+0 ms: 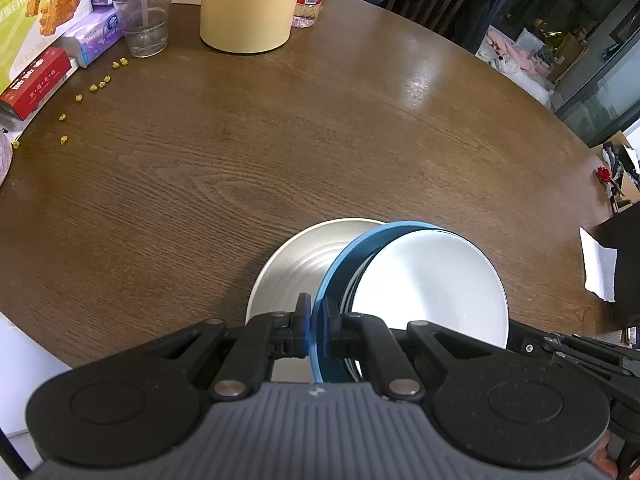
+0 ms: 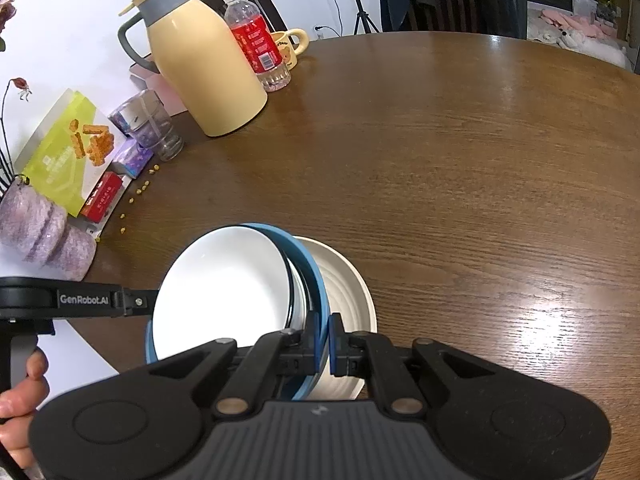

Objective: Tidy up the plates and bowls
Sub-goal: 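Lower the blue bowl stack onto the cream plates with both tools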

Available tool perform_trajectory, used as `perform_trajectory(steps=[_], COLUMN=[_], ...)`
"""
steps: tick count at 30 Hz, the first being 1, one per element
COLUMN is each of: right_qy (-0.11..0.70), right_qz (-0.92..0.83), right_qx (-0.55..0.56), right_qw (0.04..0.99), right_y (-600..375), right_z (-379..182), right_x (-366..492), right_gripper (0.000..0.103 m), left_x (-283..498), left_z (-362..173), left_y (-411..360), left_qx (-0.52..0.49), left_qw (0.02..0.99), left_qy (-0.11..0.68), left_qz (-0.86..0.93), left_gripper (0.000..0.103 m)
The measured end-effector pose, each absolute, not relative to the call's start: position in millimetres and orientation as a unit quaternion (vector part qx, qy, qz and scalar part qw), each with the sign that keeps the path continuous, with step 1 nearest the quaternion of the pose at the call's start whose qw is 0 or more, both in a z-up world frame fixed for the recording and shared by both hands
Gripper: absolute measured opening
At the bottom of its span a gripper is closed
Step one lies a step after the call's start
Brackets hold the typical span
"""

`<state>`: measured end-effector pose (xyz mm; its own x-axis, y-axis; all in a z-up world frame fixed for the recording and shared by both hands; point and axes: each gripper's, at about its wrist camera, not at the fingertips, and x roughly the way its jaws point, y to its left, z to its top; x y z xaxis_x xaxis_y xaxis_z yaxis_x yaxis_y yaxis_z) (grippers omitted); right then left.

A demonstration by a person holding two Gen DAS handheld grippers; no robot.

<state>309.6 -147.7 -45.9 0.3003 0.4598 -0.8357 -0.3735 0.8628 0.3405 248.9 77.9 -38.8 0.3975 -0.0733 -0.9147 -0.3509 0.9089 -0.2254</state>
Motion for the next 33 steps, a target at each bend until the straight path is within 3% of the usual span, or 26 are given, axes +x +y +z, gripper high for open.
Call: perform_trajectory(steps=[33], right_qy=[0.544], right_qz=[0.245], right_qx=[0.035], right_qw=[0.802], right_y=[-137.5], right_z=[-58.4], right_x=[313.0], right_gripper=[0.005], left_x=[252.0], left_z=[-52.1], left_y=[82.7], left_qx=[-0.201], left_qw=[0.803], left_qy=[0.556], left_qz=[0.083], left_gripper=[0.005])
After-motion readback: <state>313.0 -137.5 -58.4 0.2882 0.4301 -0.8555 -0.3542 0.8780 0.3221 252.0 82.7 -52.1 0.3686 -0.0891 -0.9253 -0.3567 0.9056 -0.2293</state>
